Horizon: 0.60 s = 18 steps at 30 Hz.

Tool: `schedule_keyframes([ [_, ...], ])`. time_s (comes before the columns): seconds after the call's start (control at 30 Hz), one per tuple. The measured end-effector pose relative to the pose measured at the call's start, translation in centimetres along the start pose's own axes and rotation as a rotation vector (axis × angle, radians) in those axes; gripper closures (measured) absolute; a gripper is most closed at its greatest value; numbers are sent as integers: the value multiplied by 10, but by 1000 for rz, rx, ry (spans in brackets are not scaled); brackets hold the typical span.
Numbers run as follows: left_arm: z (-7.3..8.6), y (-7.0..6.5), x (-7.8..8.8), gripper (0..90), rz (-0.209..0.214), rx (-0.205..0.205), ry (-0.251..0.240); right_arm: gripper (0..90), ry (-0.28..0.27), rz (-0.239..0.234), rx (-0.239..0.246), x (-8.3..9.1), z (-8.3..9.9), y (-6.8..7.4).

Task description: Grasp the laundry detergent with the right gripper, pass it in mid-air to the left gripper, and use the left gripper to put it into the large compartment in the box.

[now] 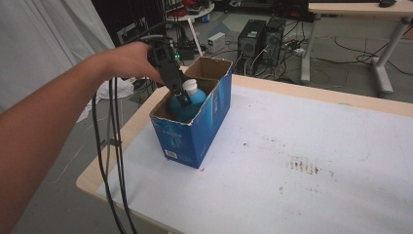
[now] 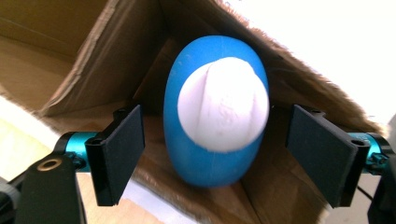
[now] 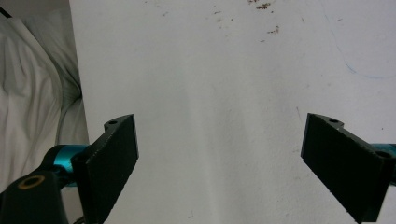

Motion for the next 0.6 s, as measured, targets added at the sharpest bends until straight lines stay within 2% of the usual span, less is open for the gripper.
schedule_keyframes([
  [0.07, -1, -3, 8, 198, 17, -7, -9, 106, -1, 5, 0, 1, 0, 0],
  [0.2, -5, -10, 27, 198, -6, -12, -26, 106, -2, 8, -1, 2, 0, 2],
  [0.33, -9, -18, 43, 198, 2, 26, -56, 106, -7, 13, 0, 4, -1, 3],
  [0.43, -12, -22, 51, 198, -16, 29, -63, 106, -10, 15, 1, 5, -1, 5],
  [0.5, -15, -25, 54, 197, 25, 32, -75, 107, -14, 19, 4, 6, -1, 5],
  [0.53, -16, -28, 54, 197, 34, 24, -80, 107, -17, 18, 4, 6, -2, 5],
  [0.6, -19, -35, 55, 198, 37, -27, -77, 106, -24, 24, 3, 8, -2, 5],
])
Point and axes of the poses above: each handheld gripper's, and its own axes: x roughly backward along the jaws, z roughly out of its underside, y roughly to its left, the point moved 2 cm from there along -x, roughly forward along the jaws, and after that the axes turned 9 degrees about x, right-handed, at the moved point
